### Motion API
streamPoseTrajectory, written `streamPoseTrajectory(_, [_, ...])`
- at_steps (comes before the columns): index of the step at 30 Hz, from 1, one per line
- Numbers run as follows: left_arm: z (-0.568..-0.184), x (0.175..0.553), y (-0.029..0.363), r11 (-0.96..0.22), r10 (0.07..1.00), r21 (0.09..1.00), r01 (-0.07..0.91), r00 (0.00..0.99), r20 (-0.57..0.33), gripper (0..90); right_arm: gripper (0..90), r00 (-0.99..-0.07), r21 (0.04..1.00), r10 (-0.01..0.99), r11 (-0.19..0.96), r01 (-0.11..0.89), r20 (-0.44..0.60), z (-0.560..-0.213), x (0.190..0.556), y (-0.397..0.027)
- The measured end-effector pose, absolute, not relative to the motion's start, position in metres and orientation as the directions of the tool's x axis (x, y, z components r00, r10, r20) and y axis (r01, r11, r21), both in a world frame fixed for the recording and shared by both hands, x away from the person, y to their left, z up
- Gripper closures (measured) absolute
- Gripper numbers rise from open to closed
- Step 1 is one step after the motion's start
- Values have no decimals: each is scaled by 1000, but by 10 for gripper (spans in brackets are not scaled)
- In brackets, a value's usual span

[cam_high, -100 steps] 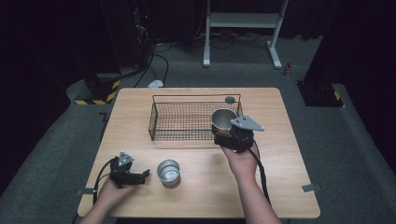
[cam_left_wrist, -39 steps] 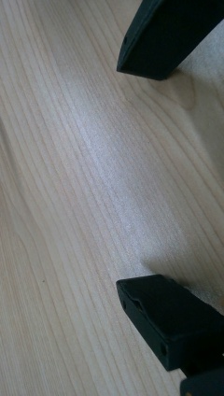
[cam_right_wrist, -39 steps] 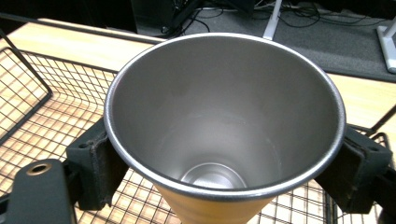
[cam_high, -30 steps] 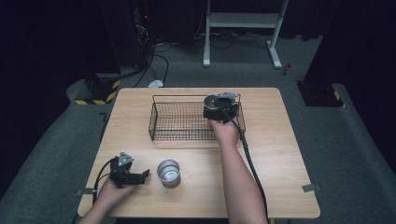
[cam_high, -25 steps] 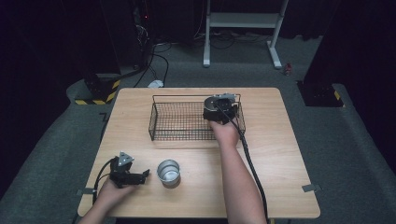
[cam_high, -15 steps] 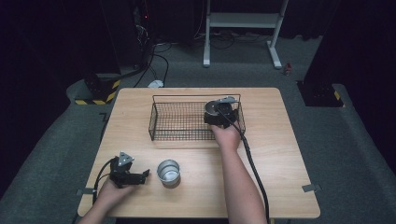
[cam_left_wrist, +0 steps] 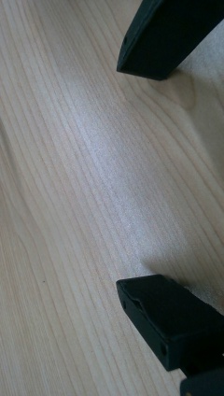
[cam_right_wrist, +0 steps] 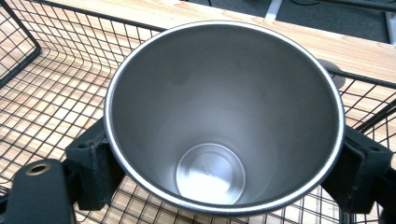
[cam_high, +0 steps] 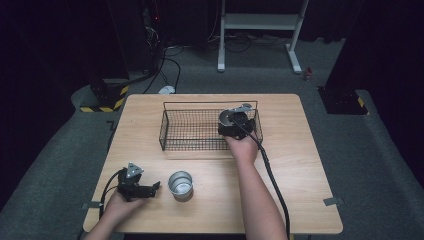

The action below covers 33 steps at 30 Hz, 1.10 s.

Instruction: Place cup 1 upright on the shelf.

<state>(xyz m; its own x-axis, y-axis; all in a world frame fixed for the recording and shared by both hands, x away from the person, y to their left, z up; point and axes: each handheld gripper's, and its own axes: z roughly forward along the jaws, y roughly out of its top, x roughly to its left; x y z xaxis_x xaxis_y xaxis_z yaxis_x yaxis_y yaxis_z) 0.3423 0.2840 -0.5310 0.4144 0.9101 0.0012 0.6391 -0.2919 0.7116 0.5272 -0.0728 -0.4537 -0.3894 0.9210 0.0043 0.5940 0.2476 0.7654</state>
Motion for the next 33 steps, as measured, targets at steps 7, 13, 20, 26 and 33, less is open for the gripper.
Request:
streamPoseTrajectory(7, [-531,342,284,-299,909,709,639,418,6,6,129,-384,788,923,215,577,29,-459,523,-79])
streamPoseTrajectory(13, [-531,342,284,-296,910,711,638,416,6,5,97,-390,781,921,228,581,21,-457,522,-79])
streamPoseTrajectory(20, [-531,342,284,-299,909,709,639,418,7,6,92,-386,784,922,217,582,32,-455,519,-84])
streamPoseTrajectory(26, [-531,342,284,-296,909,710,639,416,5,6,90,-385,782,923,227,580,17,-454,514,-87])
streamPoseTrajectory(33, [-531,342,284,-300,909,710,637,417,10,5,90,-393,794,919,212,569,36,-451,506,-94])
